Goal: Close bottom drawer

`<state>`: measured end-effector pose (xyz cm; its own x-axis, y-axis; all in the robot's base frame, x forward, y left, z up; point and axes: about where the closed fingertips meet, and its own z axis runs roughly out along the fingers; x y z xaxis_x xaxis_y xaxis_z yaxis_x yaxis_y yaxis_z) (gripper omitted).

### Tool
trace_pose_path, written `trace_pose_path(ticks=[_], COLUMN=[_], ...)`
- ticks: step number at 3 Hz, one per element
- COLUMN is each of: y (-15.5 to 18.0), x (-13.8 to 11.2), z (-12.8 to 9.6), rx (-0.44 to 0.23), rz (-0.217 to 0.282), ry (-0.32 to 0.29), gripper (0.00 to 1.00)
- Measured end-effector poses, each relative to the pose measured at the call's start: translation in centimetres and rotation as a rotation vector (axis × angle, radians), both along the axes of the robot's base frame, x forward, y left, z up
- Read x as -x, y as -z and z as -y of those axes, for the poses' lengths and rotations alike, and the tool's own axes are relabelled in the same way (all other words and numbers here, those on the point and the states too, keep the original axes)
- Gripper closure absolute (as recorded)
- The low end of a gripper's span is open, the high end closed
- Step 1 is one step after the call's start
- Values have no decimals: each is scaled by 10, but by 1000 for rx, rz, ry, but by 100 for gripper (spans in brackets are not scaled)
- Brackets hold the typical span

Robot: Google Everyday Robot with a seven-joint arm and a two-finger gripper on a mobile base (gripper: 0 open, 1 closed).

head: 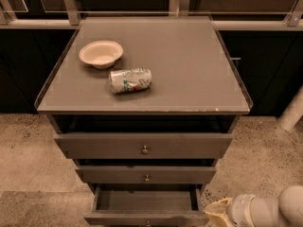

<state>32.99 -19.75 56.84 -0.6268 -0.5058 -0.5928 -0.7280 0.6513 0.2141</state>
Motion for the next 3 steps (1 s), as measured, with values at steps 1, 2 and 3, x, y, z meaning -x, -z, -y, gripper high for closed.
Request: trace_pose_path(ticks=[1,2,3], y=[58,117,169], x=[-26,-42,-44], z=[-3,-5,-9], rx=[-76,-139,-188], rz=[32,11,-54], ry=[113,189,241], gripper=[100,100,100])
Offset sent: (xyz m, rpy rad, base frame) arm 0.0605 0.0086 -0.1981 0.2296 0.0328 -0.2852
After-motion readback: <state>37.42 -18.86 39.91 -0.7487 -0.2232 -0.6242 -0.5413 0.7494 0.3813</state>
